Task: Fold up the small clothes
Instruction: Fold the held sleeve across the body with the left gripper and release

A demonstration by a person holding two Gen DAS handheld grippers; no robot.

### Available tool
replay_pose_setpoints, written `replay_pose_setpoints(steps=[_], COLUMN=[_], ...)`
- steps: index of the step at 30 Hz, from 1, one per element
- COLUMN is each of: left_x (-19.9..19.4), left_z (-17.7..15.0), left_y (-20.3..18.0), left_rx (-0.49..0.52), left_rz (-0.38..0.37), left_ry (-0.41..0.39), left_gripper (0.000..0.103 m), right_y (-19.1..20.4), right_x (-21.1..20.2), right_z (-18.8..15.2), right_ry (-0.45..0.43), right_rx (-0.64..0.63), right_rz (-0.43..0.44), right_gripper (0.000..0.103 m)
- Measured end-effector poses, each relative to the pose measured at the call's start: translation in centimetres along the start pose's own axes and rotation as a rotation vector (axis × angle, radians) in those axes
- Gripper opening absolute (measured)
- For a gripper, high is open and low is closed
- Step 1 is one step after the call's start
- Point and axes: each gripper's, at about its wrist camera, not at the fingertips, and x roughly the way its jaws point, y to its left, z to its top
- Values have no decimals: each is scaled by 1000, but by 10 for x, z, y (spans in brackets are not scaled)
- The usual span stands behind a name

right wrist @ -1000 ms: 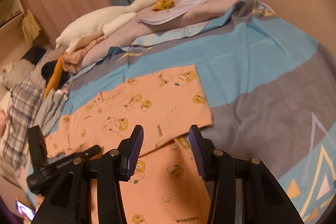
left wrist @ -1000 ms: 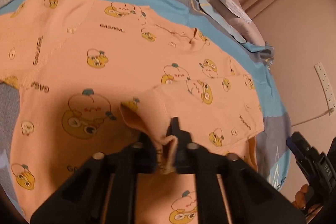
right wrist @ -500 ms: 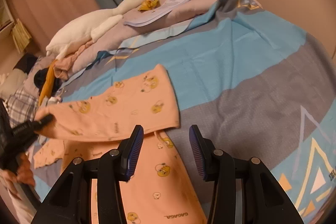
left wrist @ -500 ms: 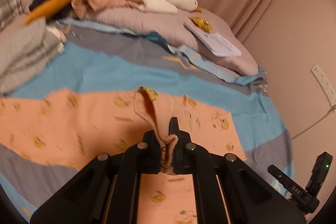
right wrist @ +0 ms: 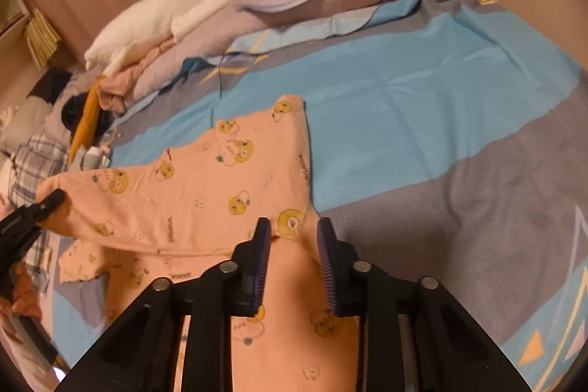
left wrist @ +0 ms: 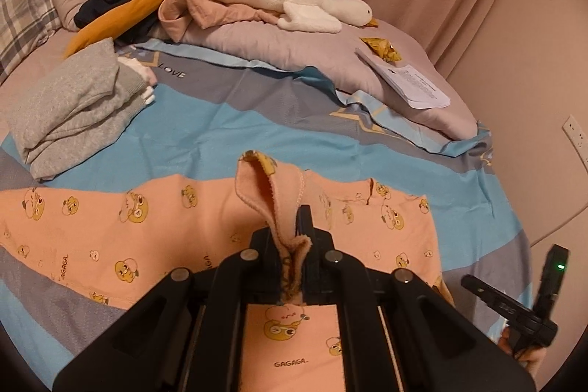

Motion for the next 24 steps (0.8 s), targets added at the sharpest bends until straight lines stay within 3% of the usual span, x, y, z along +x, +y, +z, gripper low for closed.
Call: replay_pose_setpoints(steps=[10,24], left_x=[4,12], left_z=[-7,-15], left_y=[22,42], left_rx=[-16,-34], left_rz=[49,81], left_ry=[36,71], left_gripper=[6,6], right_y=[9,12], right_x=[48,58], right_z=[0,-1], right_ry=[109,121], right_rx=[-22,-30], right_rz=[-86,-114], right_gripper=[27,27])
